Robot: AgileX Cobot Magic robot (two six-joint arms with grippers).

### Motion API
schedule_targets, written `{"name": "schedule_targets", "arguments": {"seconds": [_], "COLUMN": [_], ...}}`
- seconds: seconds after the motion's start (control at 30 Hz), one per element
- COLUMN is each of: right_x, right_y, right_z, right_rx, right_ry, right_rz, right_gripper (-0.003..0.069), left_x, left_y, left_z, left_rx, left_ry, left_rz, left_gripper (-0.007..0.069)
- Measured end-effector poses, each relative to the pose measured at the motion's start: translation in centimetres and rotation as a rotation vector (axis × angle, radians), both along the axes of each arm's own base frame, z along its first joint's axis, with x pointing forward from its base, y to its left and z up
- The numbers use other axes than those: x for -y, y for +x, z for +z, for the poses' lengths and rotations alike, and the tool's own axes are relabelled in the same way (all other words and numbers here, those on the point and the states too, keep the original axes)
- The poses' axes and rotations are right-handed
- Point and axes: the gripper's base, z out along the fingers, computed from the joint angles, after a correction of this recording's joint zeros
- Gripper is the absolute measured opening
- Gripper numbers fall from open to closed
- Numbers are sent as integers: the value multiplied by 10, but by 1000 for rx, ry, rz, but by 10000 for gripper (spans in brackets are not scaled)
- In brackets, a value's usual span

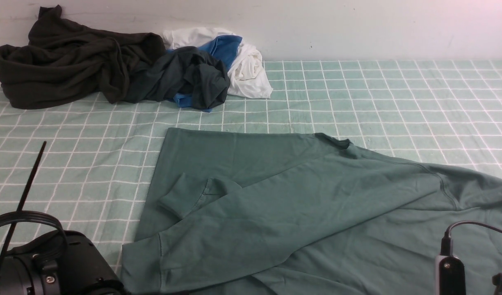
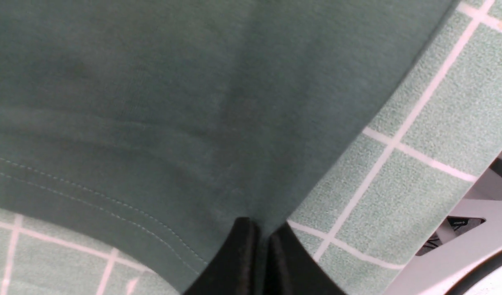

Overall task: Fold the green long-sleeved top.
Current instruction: Use both arms simultaneously to clamp the lower edge of the clothing fabric, then use both arms to drag the lower edge of the fabric forward and fold it over the upper edge

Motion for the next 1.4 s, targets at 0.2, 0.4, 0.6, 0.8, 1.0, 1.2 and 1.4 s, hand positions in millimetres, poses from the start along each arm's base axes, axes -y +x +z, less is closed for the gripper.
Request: {"name": "schedule_targets", "arguments": {"seconds": [0.2,0.4,0.6,0.8,1.0,1.2,1.4], "right_x": [-1,7,8,7,8,10,23], "right_y": [20,80,136,214,270,305,311], "right_z": [35,101,114,103,86,59,61], "right_rx": [40,190,166,163,194,217,252], "right_ry": [-52,39,137,128,74,68,92], "right_rz": [7,-122,-145,-161,-210,-344,-580], "right_gripper": [20,20,20,19,19,69,251], "left_x": [0,-12,-30,-25,-12,-11,-20], "left_y": [13,81,168,258,315,351,364], "left_z": [14,68,98,100,85,56,29], "left_rx": [55,267,349,376,429,471,467], "left_ry": [33,-1,-39,-44,-40,-48,-47], "left_rz": [42,194,342,337,329,336,356], "left_gripper": [3,18,20,20,20,31,121]}}
